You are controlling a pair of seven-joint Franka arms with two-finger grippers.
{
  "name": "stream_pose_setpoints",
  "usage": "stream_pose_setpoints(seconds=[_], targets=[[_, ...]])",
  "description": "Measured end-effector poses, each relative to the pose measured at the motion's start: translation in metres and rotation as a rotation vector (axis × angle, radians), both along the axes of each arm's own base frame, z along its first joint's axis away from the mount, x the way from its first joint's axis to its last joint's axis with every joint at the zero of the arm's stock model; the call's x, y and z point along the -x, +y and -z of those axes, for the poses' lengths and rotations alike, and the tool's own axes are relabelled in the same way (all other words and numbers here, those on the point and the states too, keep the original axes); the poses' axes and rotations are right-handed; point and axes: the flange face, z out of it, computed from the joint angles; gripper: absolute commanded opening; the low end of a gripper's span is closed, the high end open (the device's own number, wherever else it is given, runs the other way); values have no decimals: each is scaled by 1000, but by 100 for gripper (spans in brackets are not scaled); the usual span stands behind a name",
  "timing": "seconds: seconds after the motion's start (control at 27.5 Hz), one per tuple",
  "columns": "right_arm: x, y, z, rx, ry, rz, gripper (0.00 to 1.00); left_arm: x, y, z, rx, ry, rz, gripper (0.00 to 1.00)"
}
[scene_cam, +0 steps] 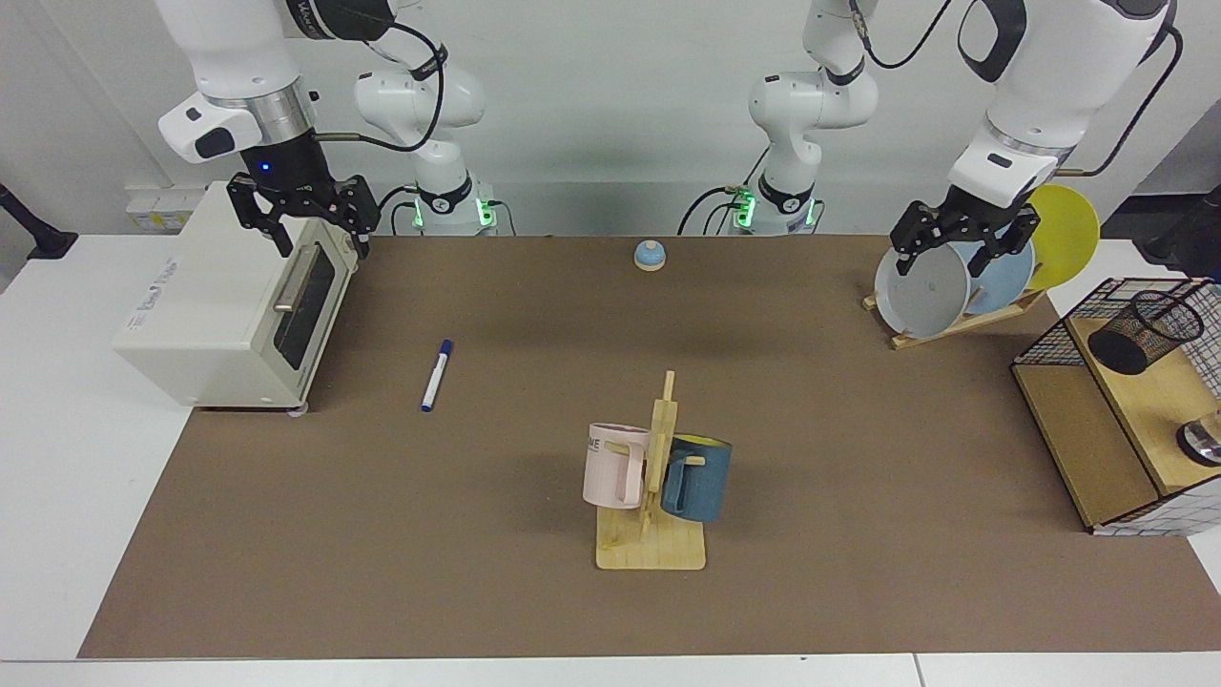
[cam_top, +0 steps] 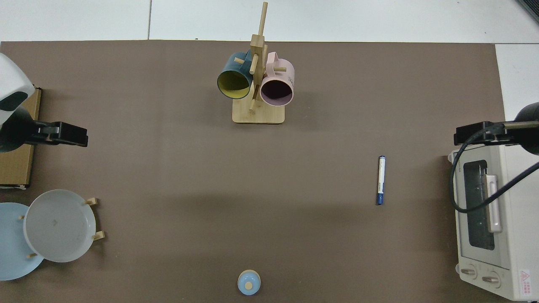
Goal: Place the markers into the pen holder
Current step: 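Move the right gripper toward the white blue-capped marker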
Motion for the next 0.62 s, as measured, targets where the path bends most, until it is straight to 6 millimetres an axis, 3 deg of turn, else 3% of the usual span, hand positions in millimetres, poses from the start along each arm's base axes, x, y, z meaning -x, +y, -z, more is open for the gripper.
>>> stream_pose_setpoints(seconds=[0.36,0.62], targets=[[4,1,7,-28,28,4,100,0,3,1,0,2,-5,100],[-3,3,36,-38,17,3,100,0,3,1,4,2,-6,100]])
